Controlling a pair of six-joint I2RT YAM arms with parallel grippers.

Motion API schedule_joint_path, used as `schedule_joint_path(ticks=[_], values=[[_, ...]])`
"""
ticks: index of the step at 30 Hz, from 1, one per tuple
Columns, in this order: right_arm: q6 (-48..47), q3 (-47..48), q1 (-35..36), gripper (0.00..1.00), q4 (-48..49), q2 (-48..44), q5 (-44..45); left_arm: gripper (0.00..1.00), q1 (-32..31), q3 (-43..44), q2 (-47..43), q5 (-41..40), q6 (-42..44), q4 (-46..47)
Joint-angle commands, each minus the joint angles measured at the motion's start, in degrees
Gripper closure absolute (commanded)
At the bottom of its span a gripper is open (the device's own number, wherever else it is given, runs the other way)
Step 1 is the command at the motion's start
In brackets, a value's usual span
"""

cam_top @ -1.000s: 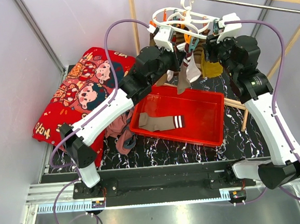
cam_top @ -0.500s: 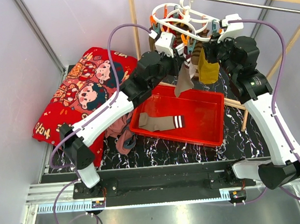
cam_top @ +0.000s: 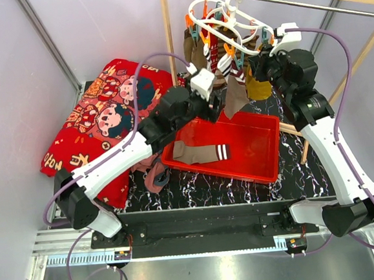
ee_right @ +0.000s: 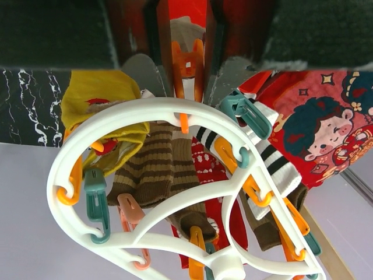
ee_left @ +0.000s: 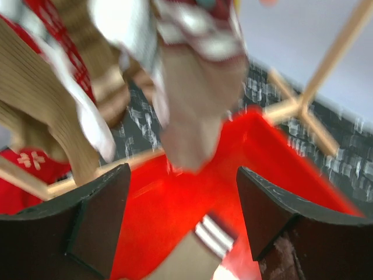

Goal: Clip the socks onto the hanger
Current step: Open the clamp at the hanger, then pick up the sock from the bin.

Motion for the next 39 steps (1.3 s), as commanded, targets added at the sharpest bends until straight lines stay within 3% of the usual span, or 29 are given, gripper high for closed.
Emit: schedule_joint_path(ticks=[1, 8, 18, 27, 31, 39], values=[[0.8, -1.0, 0.4, 0.88, 2.4, -1.5, -0.3, 0.22, -3.5, -5.3, -1.0, 3.0, 6.6, -6.4], [0.3, -1.9, 0.3, 0.88, 2.9, -1.9, 0.0, 0.35, -8.6, -6.5, 9.7, 0.7, 2.3, -11.0], [0.1, -2.7, 0.3, 0.88, 3.0, -2.7, 0.0, 0.45, -10.4, 6.8, 27.9, -7.5, -2.8, -21.2], [0.0, -2.9, 0.4, 0.88, 3.2, -2.8, 0.1, 0.49, -10.4, 10.1, 36.0, -6.9, -3.7, -22.2], [0.0, -2.9, 0.3, 0.88, 3.1, -2.9, 0.3, 0.57, -10.4, 10.5, 39.4, -6.9, -3.8, -22.6], [-0.2, -2.5, 0.3, 0.88, 3.2, -3.0, 0.1, 1.00, -10.4, 8.6, 34.5, -7.5, -4.0, -21.6]])
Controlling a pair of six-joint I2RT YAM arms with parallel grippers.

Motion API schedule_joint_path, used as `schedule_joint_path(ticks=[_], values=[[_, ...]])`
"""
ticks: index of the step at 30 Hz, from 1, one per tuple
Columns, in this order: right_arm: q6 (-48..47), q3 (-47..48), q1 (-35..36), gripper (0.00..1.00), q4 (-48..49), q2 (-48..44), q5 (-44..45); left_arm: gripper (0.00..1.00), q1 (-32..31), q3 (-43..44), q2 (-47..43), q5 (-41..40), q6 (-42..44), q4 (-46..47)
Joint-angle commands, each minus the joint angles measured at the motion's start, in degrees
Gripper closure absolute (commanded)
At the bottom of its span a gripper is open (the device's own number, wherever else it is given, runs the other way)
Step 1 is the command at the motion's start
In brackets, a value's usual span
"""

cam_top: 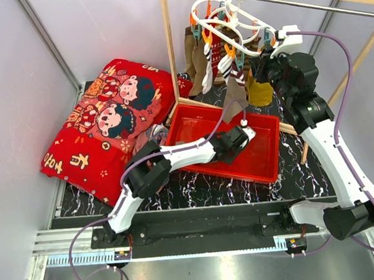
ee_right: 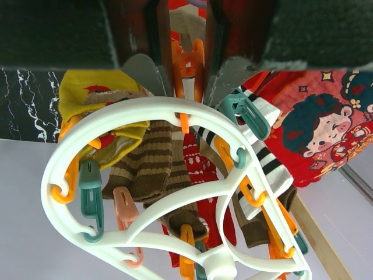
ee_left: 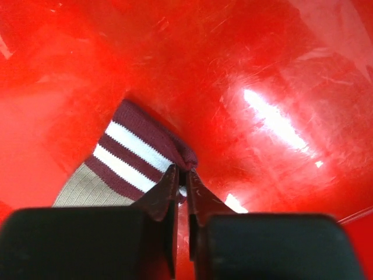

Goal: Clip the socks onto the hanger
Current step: Pick up the sock from the bin.

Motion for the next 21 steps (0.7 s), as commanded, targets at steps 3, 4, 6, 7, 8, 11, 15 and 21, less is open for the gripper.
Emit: schedule_joint_path(ticks=[3, 4, 6, 7, 8, 11, 15, 21], values=[[-0.2, 0.1, 0.3, 0.88, 0.6, -1.5, -0.3, 1.00, 0.1, -5.9, -9.2, -2.0, -0.4, 2.8], [-0.1, 0.2, 0.3, 0.88, 0.5, -1.5, -0.3, 1.00, 0.2, -6.6, -10.8, -2.4, -0.5, 4.4], [0.1, 0.2, 0.3, 0.88, 0.5, -1.5, -0.8, 1.00, 0.2, -8.3, -15.7, -2.7, -0.5, 5.9], [0.1, 0.2, 0.3, 0.88, 0.6, -1.5, -0.9, 1.00, 0.2, -9.0, -17.4, -2.9, -0.6, 7.8], [0.1, 0.2, 0.3, 0.88, 0.6, -1.5, -0.9, 1.00, 0.2, -9.7, -18.9, -2.9, -0.7, 8.5], [0.2, 0.3, 0.3, 0.88, 0.5, -1.6, -1.0, 1.00, 0.2, -10.4, -23.5, -2.7, -0.7, 10.1], [0.3, 0.3, 0.3, 0.88, 0.5, -2.1, -1.4, 1.00, 0.4, -11.0, -28.9, -2.4, -1.8, 13.1], [1.0, 0.6, 0.3, 0.88, 0.5, -2.6, -1.7, 1.00, 0.6, -11.5, -35.8, -1.8, -4.0, 18.4]])
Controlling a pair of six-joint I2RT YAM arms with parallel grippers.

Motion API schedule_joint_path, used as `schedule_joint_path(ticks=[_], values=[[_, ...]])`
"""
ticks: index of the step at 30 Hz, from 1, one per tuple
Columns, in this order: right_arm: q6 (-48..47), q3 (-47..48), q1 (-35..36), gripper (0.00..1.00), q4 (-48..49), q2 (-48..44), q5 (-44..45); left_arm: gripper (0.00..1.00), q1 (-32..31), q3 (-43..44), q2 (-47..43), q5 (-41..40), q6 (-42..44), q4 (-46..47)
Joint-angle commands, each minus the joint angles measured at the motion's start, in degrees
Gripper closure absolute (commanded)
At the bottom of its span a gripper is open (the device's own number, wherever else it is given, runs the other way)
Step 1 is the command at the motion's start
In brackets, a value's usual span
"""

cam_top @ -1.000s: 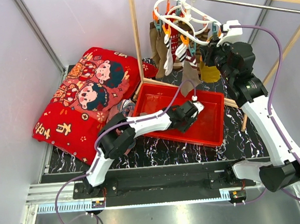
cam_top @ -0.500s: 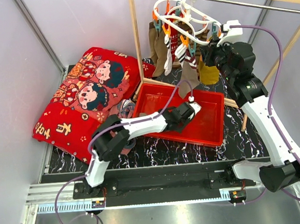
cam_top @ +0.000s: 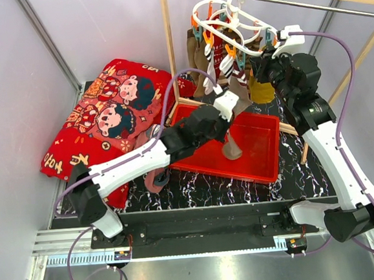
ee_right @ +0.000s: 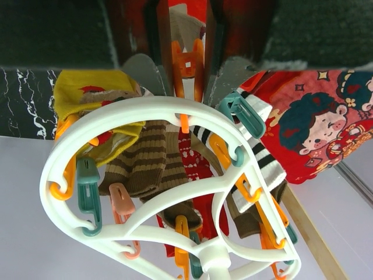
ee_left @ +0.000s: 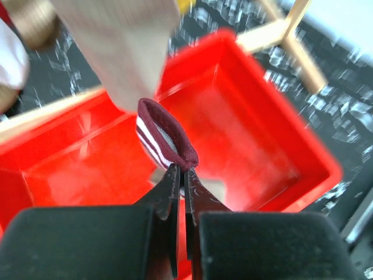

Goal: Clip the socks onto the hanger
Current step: Pick up the sock from the bin.

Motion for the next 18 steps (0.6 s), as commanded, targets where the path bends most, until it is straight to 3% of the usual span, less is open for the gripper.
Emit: schedule_joint_path(ticks=[1, 14, 18], values=[[1.1, 0.6, 0.3, 0.88, 0.5, -1.9, -1.6, 1.00, 0.5, -0.4, -4.9, -0.4, -2.6, 8.0], [3.1, 0.7, 0.3, 0.89, 0.2, -2.4, -2.7, 1.00, 0.6, 6.8, -5.0, 13.2, -7.2, 16.7], [3.2, 0.7, 0.4, 0.89, 0.1, -2.6, -2.8, 1.00, 0.6, 8.1, -4.7, 14.2, -7.2, 18.5]])
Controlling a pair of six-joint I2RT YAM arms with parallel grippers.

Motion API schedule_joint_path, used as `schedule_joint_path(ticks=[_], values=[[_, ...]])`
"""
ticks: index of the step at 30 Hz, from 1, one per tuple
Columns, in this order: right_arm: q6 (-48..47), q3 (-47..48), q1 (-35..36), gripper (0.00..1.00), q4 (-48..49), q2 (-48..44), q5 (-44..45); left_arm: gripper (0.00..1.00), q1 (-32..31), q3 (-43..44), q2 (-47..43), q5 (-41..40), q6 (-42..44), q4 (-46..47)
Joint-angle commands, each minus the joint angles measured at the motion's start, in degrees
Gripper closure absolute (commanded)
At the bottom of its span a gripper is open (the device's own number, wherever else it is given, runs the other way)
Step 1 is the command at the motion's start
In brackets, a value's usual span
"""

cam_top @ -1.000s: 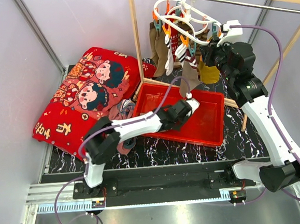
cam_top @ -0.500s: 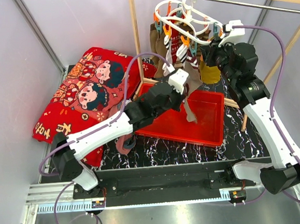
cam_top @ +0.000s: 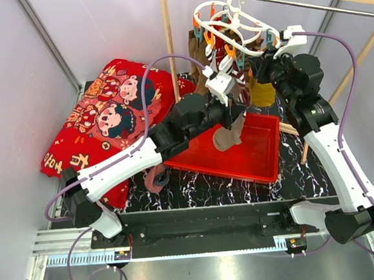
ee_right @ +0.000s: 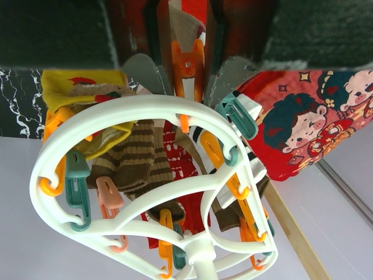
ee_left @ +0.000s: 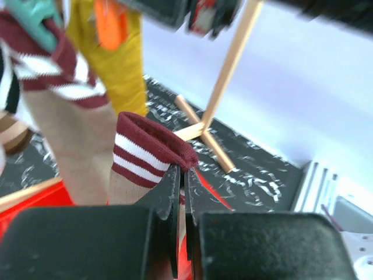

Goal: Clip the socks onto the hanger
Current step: Pick up the sock from the bin, then clamp the sock onto the hanger.

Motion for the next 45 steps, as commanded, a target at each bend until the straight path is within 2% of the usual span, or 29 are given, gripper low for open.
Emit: schedule_joint_path(ticks=[1, 7, 17, 45], values=[[0.7, 0.8, 0.3, 0.89, 0.0, -1.4, -0.8, 1.00, 0.0, 4.3, -0.1, 3.8, -1.2, 6.2], [1.0, 1.4, 0.3, 0.89, -0.2, -1.7, -1.1, 1.00, 0.2, 7.3, 3.3, -2.3, -0.1, 6.5], [1.4, 2.5, 0.3, 0.90, -1.4, -2.5, -2.8, 1.00, 1.5, 13.4, 9.1, -4.5, 0.9, 5.8], [1.4, 0.8, 0.3, 0.90, -1.9, -1.6, -2.8, 1.00, 2.6, 16.4, 8.5, -5.3, 1.1, 8.2]])
